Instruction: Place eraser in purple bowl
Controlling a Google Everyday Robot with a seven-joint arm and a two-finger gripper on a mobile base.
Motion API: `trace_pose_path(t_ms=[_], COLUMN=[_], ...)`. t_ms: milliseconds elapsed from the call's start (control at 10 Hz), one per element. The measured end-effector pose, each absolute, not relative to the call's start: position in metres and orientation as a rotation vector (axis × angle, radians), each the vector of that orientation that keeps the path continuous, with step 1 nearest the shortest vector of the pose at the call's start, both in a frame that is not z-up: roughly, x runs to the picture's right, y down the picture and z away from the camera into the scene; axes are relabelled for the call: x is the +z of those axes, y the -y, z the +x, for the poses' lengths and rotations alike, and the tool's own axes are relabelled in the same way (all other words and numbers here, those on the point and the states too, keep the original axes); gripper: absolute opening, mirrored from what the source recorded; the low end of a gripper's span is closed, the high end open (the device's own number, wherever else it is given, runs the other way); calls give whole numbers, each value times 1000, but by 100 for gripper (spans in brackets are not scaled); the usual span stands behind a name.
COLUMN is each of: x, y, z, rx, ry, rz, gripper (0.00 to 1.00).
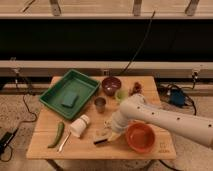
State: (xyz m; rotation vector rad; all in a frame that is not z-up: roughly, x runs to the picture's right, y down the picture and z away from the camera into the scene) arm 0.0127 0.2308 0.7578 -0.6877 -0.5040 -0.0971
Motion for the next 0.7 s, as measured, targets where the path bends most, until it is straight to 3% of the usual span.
trace_pose_path(t_ms=[700], x=[754], y=[-143], z=[39], rx=[-69], ry=[460], rz=[-620], gripper=[0])
